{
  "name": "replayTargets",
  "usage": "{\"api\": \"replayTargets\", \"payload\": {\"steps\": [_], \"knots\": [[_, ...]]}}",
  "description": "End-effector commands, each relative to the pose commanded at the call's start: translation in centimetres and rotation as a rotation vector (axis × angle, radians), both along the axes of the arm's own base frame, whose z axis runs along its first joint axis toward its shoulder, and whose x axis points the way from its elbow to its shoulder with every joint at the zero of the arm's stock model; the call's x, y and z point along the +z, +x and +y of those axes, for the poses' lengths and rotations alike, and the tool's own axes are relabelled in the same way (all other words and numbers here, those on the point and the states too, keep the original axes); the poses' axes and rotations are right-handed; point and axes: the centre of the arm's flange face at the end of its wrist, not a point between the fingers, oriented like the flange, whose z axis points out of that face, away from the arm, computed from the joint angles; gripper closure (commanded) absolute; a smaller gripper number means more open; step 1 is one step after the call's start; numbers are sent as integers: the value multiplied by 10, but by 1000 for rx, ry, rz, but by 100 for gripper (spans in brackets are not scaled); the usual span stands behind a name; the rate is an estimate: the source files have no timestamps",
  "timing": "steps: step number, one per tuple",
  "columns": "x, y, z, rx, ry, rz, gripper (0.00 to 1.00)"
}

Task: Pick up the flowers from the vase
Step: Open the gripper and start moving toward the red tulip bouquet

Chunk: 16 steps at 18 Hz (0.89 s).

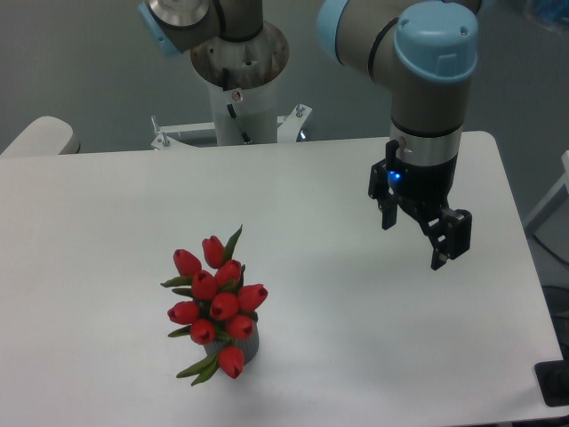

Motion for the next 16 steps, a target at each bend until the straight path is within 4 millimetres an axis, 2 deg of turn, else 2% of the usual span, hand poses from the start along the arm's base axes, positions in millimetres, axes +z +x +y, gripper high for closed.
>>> {"api": "replayTargets", "payload": {"steps": [6,10,13,16], "knots": [[-8,5,0,7,6,-17,0],[-14,15,6,-12,29,-50,0],[-22,18,7,-15,88,-110,0],[-38,23,8,20,167,-213,0]]}}
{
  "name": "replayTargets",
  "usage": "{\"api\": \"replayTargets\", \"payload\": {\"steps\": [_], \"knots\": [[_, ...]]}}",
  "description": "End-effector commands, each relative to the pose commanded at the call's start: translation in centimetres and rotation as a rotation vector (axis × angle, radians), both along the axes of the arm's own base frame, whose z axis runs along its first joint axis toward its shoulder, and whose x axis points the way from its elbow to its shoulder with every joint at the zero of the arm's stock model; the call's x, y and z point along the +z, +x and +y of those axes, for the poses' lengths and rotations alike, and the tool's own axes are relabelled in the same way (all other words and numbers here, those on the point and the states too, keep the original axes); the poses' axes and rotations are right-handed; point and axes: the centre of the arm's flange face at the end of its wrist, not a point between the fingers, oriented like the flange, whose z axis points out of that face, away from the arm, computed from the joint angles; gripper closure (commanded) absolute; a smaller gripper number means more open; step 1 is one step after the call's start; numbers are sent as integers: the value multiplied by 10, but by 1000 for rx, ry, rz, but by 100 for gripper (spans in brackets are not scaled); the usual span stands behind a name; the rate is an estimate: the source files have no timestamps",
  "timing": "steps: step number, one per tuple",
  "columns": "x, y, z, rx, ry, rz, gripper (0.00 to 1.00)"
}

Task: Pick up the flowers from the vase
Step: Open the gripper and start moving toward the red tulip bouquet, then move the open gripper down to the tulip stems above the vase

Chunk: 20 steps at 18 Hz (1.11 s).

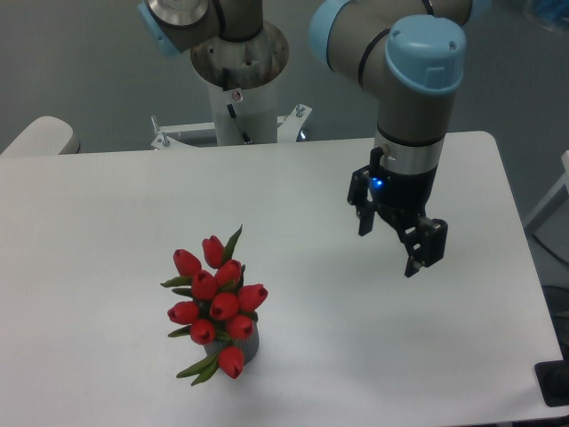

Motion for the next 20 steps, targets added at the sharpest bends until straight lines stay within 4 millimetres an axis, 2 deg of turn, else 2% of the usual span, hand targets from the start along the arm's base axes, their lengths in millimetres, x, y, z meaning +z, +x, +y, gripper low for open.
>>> {"api": "replayTargets", "payload": {"steps": [6,11,15,17,20], "knots": [[-26,25,-1,3,95,-151,0],[-62,47,-27,83,272,-397,0],[-87,69,-32,77,448,-441,0],[-85,78,-26,91,515,-491,0],[-88,84,-19,117,520,-542,0]]}}
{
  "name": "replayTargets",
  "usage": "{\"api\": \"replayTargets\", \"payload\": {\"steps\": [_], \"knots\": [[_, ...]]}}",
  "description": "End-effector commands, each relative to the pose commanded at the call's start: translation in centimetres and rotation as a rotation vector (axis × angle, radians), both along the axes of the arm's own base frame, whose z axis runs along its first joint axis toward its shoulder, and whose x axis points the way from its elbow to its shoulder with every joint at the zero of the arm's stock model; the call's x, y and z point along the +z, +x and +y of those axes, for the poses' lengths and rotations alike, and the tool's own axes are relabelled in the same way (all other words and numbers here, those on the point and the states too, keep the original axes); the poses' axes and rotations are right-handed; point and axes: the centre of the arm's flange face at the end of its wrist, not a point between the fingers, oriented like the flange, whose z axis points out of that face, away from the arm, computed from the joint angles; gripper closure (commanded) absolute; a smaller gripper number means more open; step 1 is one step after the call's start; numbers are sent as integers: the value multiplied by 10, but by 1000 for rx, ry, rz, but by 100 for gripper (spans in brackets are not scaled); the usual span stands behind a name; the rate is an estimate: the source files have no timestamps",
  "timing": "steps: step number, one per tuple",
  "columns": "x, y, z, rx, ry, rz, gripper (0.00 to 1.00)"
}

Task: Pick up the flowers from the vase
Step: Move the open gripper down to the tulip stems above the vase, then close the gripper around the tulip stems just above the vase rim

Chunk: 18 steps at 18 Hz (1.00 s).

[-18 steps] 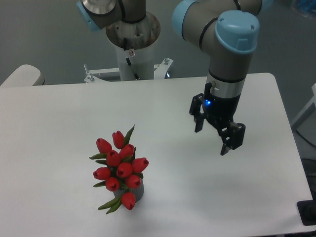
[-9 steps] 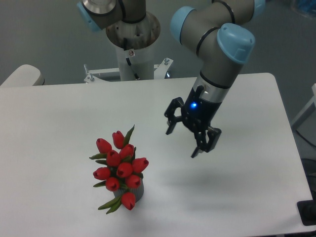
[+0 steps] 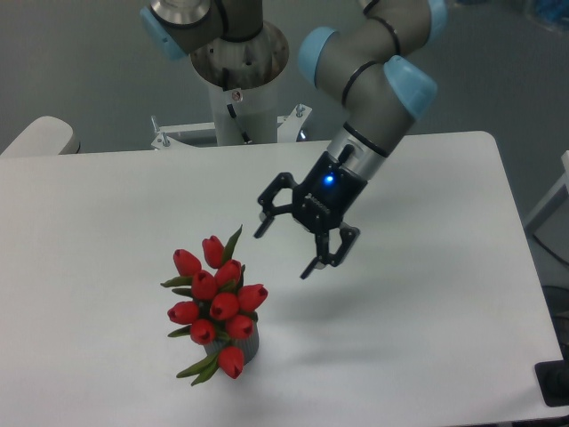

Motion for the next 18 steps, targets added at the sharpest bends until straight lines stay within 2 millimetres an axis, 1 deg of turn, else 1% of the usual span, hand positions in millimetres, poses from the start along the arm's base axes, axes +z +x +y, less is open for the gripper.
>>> {"api": "replayTargets", "payload": {"steps": [2,5,8,9,11,13,15,16,18], "knots": [[-2,10,11,-26,9,17,0],[-17,13,29,-57,31,57,0],[-17,6,38,-61,35,64,0],[-22,2,40,-61,32,58,0],[-24,-4,44,-60,33,59,0],[-21,-9,45,-59,37,67,0],[-26,-15,52,-59,33,57,0],[-22,-14,60,-61,34,55,0],[-20,-12,65,-58,29,40,0]]}}
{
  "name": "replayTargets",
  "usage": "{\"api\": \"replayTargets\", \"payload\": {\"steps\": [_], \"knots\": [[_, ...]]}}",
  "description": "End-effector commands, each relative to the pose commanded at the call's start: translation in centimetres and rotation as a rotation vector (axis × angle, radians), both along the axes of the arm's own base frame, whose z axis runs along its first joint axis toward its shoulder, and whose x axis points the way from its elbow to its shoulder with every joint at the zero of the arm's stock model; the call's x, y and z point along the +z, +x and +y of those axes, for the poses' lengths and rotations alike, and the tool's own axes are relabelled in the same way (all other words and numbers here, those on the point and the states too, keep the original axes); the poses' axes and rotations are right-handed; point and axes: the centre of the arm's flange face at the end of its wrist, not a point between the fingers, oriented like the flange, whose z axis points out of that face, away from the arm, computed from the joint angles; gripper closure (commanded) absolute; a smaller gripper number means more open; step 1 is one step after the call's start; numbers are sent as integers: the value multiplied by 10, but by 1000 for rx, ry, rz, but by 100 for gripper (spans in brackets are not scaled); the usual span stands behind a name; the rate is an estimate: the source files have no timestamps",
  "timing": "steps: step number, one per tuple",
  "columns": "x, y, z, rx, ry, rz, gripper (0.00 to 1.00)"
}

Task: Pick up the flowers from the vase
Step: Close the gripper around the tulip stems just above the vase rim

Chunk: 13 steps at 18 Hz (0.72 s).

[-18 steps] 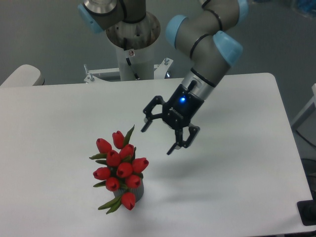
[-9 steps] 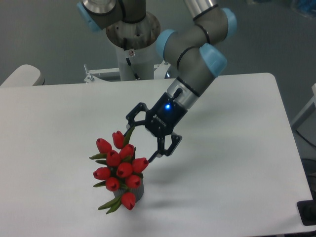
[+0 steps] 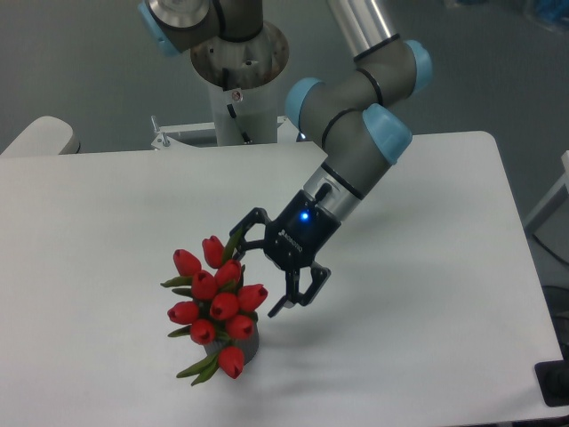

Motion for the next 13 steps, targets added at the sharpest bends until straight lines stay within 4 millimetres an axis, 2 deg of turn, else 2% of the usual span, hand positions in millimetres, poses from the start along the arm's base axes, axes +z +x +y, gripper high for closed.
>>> {"api": "replayTargets", "payload": {"steps": [3,7,13], "knots": [[0,11,10,-26,2,7,0],[-10,15,16,-45,14,33,0],[-12,24,24,-64,13,32,0]]}}
